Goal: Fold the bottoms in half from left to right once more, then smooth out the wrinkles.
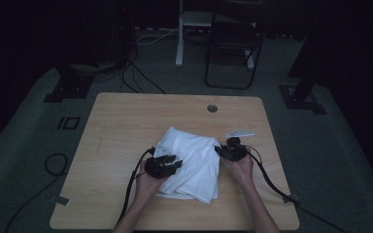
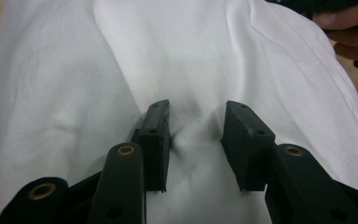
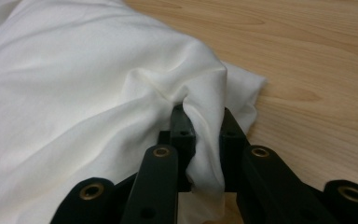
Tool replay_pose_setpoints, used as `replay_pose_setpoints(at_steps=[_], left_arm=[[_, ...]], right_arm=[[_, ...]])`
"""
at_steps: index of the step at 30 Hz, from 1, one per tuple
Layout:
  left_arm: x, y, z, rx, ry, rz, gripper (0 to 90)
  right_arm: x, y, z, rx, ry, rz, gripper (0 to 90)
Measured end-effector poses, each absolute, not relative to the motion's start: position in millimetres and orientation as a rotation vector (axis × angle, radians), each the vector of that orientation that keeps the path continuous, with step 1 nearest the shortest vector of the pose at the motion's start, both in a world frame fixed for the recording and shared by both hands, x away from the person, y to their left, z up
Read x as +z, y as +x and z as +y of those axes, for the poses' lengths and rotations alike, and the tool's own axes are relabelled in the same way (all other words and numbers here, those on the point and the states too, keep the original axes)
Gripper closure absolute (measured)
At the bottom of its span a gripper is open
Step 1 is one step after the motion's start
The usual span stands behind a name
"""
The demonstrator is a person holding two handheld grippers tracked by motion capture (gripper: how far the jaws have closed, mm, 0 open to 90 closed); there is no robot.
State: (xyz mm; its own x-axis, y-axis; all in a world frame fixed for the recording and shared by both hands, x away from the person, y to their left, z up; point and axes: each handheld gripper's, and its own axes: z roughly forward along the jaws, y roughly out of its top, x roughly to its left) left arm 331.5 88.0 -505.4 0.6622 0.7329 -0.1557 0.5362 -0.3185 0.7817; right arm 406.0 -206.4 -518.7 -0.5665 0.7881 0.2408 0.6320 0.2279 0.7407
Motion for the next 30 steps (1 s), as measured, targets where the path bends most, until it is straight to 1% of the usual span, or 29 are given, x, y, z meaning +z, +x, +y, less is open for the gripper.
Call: replay_pose_setpoints(at_steps=[5,7,9,12,15,18,21,24,26,27,28,30], left_arm=[[-509,328,80,0.344,2.023,1.003,62.8],[-511,326,77,0.377,2.025,1.02,63.1],[-513,323,73,0.422,2.035,1.024,63.5],[-515,321,67,0.473,2.038,1.051,64.5],[-516,320,62,0.503,2.032,1.09,65.8],[-516,319,57,0.518,1.998,1.147,66.8],[-518,316,51,0.55,1.971,1.175,67.1],[-518,315,47,0.563,1.952,1.192,67.2],[-518,315,45,0.557,1.937,1.203,67.2],[-519,314,45,0.555,1.931,1.205,67.2],[-519,314,45,0.558,1.928,1.204,67.2],[-518,314,48,0.538,1.919,1.203,67.2]], right_arm=[[-521,410,-205,1.244,1.369,2.311,80.4],[-522,410,-205,1.242,1.376,2.313,78.1],[-520,409,-206,1.236,1.382,2.304,71.2],[-510,404,-210,1.227,1.389,2.252,57.3],[-496,393,-216,1.244,1.381,2.195,51.3],[-485,377,-217,1.236,1.346,2.16,48.0],[-481,355,-214,1.265,1.312,2.146,47.3],[-487,332,-205,1.274,1.251,2.197,46.5],[-495,323,-197,1.252,1.235,2.245,45.6],[-500,322,-193,1.236,1.232,2.273,47.9],[-505,323,-191,1.197,1.226,2.303,57.2],[-513,326,-190,1.13,1.2,2.369,83.3]])
